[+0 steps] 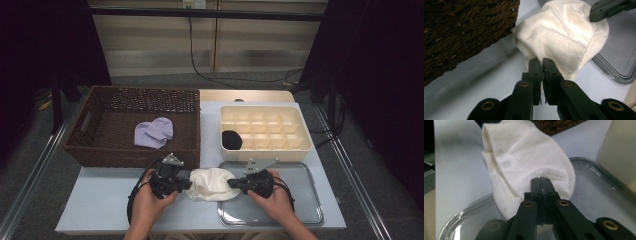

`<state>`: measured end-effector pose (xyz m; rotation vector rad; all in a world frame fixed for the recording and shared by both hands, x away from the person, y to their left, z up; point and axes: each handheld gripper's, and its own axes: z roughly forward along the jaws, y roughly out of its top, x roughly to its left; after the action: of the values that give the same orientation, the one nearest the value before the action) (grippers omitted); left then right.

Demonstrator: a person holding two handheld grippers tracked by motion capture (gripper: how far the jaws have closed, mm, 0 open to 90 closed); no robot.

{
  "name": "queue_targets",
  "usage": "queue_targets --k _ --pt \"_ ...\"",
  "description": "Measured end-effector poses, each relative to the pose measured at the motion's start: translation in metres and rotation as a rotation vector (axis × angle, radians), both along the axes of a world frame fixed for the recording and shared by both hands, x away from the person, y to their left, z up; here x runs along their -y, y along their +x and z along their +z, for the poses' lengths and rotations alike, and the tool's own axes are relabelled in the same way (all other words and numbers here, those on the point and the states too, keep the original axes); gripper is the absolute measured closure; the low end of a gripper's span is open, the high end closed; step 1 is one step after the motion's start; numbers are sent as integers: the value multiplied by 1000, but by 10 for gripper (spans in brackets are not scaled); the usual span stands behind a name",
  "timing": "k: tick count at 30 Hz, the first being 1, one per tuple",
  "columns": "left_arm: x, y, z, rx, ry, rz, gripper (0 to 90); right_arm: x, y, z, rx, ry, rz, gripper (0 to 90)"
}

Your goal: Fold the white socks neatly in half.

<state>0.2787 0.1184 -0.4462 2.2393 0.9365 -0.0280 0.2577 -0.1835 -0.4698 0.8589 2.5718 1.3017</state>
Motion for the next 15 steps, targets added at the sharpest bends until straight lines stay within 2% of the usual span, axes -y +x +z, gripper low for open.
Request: queue_targets --k 3,7,9,13,15 --pt "-2 -2 5 5 -9 7 856 5 -5 9 13 12 3 900" --pt "-7 -3 9 6 -4 9 856 9 -13 10 -3 10 18 900" --pt "-9 -4 7 11 10 23 857 11 -17 8 -14 -2 18 900" --pt "-9 -3 -5 -13 28 28 869 12 -18 -3 -47 -36 27 900" --pt "-8 -3 -6 -19 25 26 868 12 -18 -5 -54 -30 26 900"
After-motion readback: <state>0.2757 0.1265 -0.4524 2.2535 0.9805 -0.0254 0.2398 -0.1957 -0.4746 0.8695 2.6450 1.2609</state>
